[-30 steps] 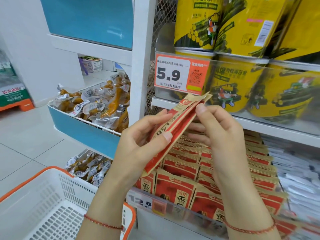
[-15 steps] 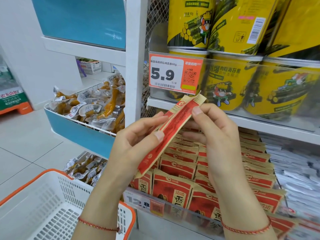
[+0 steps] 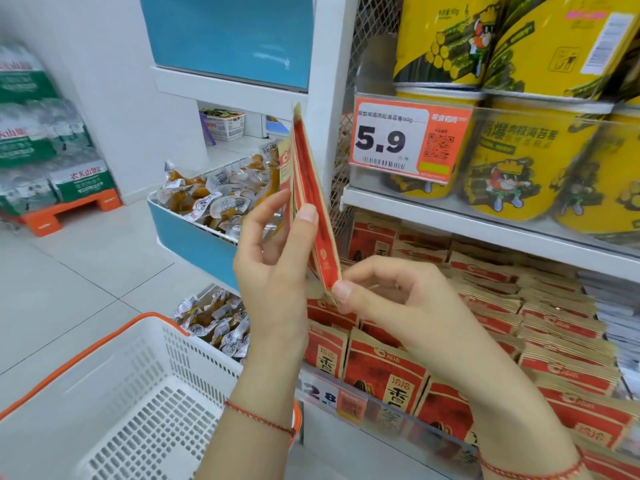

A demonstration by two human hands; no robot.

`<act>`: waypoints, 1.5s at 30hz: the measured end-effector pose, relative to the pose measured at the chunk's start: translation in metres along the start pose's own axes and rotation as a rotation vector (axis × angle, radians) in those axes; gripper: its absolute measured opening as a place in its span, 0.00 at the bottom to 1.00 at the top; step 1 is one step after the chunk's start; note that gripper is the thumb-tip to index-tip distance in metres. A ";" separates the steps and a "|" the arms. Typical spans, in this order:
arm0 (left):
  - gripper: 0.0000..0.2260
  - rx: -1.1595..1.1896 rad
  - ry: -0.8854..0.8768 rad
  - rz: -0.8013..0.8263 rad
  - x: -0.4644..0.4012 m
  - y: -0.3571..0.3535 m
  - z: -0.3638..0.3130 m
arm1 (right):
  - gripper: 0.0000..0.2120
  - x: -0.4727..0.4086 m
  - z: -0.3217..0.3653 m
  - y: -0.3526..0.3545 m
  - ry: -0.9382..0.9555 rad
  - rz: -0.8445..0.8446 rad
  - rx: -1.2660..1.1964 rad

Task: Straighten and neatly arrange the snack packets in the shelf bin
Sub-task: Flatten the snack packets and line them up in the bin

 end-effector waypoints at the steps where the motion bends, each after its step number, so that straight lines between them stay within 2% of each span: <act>1: 0.14 0.003 0.010 -0.007 0.000 0.001 0.001 | 0.07 0.000 -0.001 0.000 0.003 0.000 -0.007; 5: 0.15 0.007 0.031 -0.019 0.000 0.004 0.004 | 0.05 0.000 -0.002 0.000 0.006 0.005 0.023; 19: 0.14 -0.061 0.029 -0.010 0.000 0.005 0.006 | 0.09 0.001 -0.004 0.002 -0.009 0.004 0.151; 24: 0.19 -0.084 0.035 -0.021 -0.001 0.005 0.005 | 0.09 0.002 -0.013 0.011 -0.056 -0.052 0.180; 28: 0.26 -0.071 0.059 -0.040 -0.006 0.011 0.005 | 0.10 0.004 -0.022 0.022 -0.079 -0.058 0.026; 32: 0.28 0.055 0.247 0.037 -0.008 0.010 0.022 | 0.11 0.007 -0.023 0.025 -0.070 0.006 -0.089; 34: 0.26 0.097 0.293 0.073 -0.006 0.009 0.028 | 0.10 0.008 -0.025 0.026 -0.079 0.017 -0.112; 36: 0.26 0.144 0.294 0.083 -0.006 0.008 0.028 | 0.10 0.009 -0.028 0.025 -0.105 0.029 -0.137; 39: 0.33 0.192 0.254 0.078 -0.007 0.010 0.023 | 0.12 0.010 -0.031 0.024 -0.154 0.010 -0.216; 45: 0.36 0.127 0.195 0.102 -0.007 0.006 0.016 | 0.17 0.008 -0.029 0.027 -0.148 -0.104 -0.179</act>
Point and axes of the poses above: each hand's wrist, its own x-axis away from the middle knuckle, its own y-axis out of the back of the hand, z = x × y, the point moved 8 cm from there along -x, towards the middle knuckle, and after that the axes turned 15 degrees about z, right-handed, at the moved point
